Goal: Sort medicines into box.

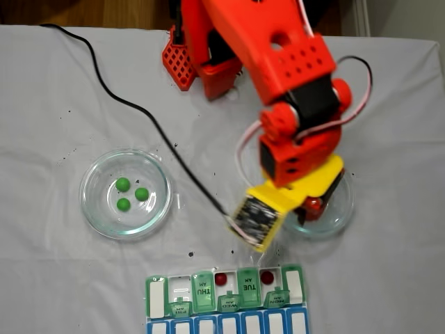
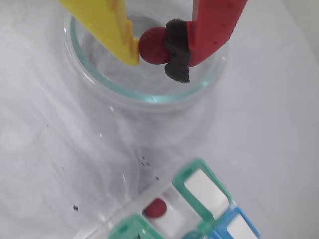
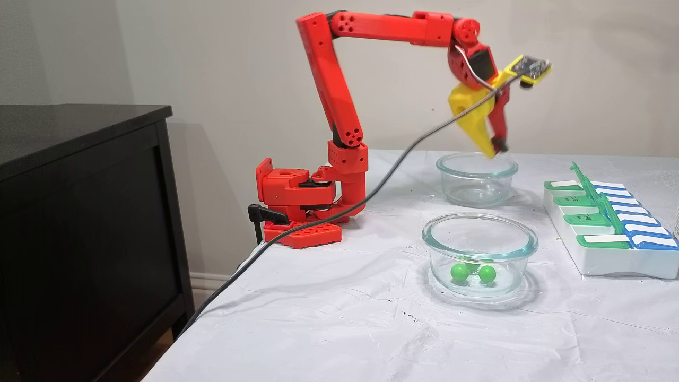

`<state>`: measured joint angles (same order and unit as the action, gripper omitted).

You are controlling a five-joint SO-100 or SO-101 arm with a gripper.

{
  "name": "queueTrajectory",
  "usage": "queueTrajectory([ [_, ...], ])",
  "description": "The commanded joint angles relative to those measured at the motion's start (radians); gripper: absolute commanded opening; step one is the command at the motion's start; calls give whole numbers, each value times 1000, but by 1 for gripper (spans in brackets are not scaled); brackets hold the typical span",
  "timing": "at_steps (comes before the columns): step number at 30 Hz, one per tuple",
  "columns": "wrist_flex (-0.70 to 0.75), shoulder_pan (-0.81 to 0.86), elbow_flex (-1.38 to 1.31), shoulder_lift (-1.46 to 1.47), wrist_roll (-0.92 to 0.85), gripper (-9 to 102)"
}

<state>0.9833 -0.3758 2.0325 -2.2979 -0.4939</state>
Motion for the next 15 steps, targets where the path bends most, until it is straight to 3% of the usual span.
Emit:
queueTrajectory([
  [1, -74, 150, -58, -146, 3, 0],
  [6, -270, 344, 49, -135, -55, 0],
  [15, -425, 440, 69, 95, -127, 0],
])
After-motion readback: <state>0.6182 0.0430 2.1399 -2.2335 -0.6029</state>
